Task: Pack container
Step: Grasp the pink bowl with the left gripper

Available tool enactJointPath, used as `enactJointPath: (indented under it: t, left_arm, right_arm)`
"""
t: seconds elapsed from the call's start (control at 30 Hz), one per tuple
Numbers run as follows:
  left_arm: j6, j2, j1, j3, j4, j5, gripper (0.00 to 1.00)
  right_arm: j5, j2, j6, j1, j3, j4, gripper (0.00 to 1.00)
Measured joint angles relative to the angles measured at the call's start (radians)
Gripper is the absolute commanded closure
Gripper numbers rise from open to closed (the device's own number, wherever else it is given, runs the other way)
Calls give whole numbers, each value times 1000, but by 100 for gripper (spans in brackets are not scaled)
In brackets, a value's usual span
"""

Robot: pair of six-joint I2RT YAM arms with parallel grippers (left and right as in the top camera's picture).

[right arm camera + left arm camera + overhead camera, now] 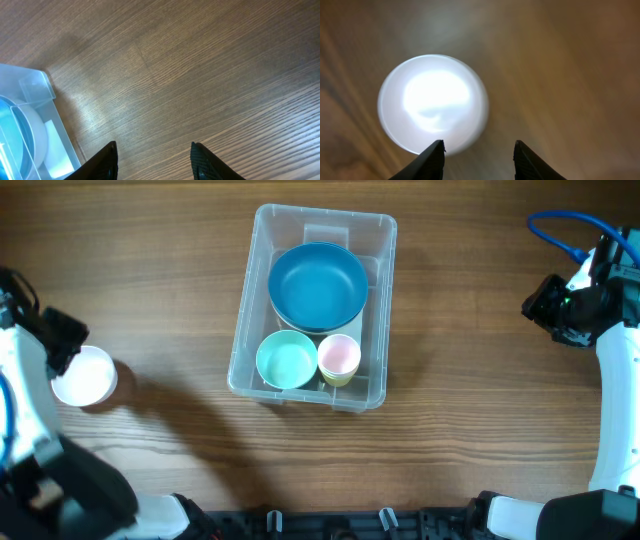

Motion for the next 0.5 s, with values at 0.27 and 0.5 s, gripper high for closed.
enactJointPath:
  t: [0.27, 0.5]
  left_arm:
    - [23, 45, -143, 2, 7, -50, 50]
    - [24, 257, -101, 2, 14, -58, 50]
  right_arm:
    - [0, 0, 0, 0, 0, 0, 53]
    - [0, 0, 0, 0, 0, 0, 53]
